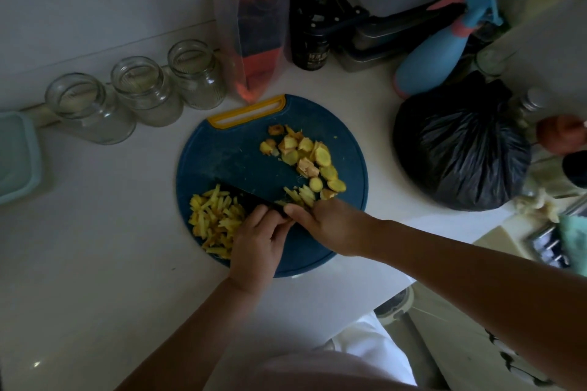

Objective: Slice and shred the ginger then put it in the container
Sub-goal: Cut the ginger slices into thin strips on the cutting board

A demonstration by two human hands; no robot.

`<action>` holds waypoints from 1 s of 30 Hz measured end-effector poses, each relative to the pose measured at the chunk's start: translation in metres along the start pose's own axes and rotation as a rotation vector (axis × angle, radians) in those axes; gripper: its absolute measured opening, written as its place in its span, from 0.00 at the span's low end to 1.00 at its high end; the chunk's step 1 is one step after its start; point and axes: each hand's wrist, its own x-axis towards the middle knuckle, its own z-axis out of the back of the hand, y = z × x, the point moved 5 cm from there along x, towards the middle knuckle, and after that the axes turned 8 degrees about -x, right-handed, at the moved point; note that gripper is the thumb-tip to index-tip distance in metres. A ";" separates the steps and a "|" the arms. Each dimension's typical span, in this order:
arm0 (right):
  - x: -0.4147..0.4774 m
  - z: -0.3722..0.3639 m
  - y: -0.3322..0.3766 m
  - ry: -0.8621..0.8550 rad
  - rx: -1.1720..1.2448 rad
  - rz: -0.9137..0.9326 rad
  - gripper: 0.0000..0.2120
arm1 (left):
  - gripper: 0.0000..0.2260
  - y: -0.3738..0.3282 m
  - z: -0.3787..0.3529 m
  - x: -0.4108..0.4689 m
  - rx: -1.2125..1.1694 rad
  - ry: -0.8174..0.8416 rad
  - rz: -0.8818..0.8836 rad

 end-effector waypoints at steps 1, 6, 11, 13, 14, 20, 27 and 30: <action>-0.003 -0.001 -0.002 -0.004 0.010 -0.004 0.32 | 0.13 0.000 0.000 0.000 0.004 0.002 0.005; -0.041 -0.002 -0.030 0.027 0.054 -0.092 0.30 | 0.11 0.000 0.001 -0.002 -0.020 0.008 0.038; -0.047 -0.006 -0.040 0.042 0.057 -0.150 0.30 | 0.11 0.001 -0.002 -0.002 -0.023 0.032 0.020; -0.046 -0.008 -0.033 0.033 0.035 -0.152 0.30 | 0.12 0.002 -0.002 -0.002 -0.021 0.032 0.015; -0.042 -0.008 -0.025 0.030 0.023 -0.144 0.29 | 0.12 0.003 -0.002 -0.002 -0.014 0.034 0.014; 0.015 0.009 0.023 0.019 0.039 -0.024 0.26 | 0.15 -0.002 -0.002 0.000 -0.001 -0.006 0.025; 0.007 0.009 0.002 -0.038 0.207 -0.075 0.26 | 0.12 0.003 -0.003 -0.003 -0.054 0.020 0.048; -0.017 -0.001 -0.023 -0.016 0.271 -0.197 0.30 | 0.11 0.003 -0.004 -0.004 -0.052 0.041 0.048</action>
